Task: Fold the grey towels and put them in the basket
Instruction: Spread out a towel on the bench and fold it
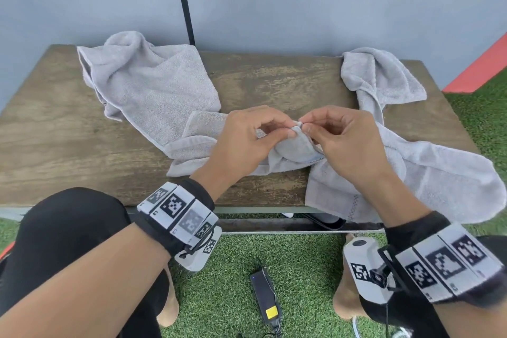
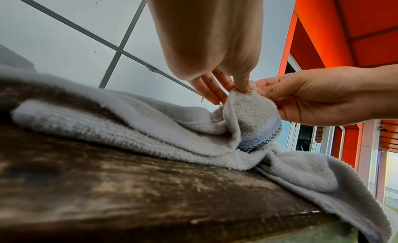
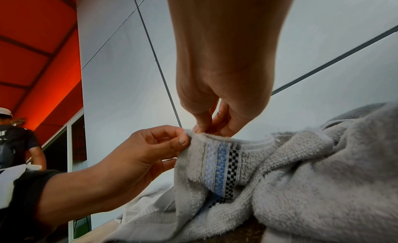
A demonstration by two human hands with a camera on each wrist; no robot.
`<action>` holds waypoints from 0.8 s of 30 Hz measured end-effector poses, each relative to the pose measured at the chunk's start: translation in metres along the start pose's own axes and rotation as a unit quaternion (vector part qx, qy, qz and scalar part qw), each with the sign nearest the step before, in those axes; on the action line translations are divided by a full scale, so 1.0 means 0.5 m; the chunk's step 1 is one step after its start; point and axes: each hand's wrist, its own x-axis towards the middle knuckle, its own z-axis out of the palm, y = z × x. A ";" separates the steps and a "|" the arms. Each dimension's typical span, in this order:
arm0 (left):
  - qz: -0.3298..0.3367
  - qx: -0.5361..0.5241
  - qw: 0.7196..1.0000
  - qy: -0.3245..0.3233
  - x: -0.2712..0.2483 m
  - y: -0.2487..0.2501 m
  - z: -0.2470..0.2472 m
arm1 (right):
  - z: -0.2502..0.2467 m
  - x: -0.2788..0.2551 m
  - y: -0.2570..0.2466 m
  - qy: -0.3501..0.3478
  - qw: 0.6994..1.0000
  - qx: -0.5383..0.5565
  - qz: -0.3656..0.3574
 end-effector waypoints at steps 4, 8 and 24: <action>-0.016 -0.009 1.000 0.000 0.000 0.001 0.009 | -0.004 -0.005 0.007 -0.008 1.000 -0.009 -0.005; -0.023 0.002 1.000 0.000 -0.003 0.001 0.013 | -0.007 -0.009 0.007 -0.014 1.000 -0.004 -0.014; -0.020 0.043 0.999 -0.019 -0.004 -0.002 0.007 | -0.008 -0.014 -0.005 -0.046 0.999 -0.013 0.007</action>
